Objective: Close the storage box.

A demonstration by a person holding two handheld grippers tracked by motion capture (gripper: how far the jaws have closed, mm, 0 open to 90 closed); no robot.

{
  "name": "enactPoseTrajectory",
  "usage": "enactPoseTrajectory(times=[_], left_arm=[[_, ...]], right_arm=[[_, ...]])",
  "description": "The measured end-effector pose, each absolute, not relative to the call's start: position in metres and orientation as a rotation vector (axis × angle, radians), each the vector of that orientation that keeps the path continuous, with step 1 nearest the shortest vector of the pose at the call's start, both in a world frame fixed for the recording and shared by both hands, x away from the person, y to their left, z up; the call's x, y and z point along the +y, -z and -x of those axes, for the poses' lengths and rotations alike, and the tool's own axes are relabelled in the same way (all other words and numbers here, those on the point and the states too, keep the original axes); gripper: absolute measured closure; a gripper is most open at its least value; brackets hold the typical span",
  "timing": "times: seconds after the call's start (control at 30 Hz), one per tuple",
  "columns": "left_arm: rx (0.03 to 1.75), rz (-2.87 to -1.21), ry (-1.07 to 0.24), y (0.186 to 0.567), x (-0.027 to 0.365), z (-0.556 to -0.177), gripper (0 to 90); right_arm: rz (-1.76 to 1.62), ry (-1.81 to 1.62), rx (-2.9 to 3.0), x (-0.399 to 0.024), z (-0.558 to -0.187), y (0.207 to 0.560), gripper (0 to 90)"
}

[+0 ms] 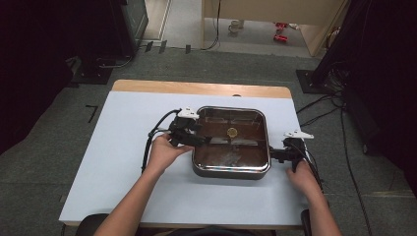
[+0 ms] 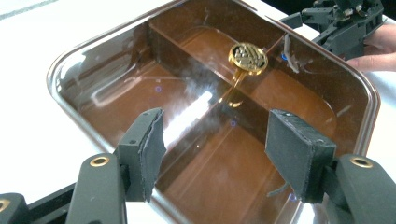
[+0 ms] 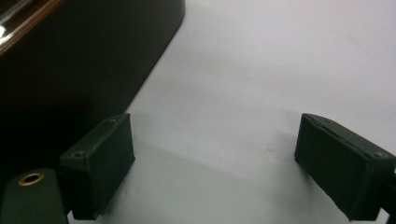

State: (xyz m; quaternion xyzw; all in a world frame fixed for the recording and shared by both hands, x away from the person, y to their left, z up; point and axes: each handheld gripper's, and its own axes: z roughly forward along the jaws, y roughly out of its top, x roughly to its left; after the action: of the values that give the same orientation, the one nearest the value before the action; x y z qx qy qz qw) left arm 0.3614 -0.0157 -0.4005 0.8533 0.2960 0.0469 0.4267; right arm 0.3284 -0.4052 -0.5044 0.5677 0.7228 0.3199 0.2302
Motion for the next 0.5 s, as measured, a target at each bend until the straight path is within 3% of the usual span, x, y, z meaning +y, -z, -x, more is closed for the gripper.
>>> enactPoseTrajectory(times=[0.5], left_arm=[[0.859, -2.08, -0.141, 0.42, 0.031, -0.344, 35.7]], right_arm=[[-1.564, -0.881, 1.987, -0.405, -0.328, 0.504, 11.2]])
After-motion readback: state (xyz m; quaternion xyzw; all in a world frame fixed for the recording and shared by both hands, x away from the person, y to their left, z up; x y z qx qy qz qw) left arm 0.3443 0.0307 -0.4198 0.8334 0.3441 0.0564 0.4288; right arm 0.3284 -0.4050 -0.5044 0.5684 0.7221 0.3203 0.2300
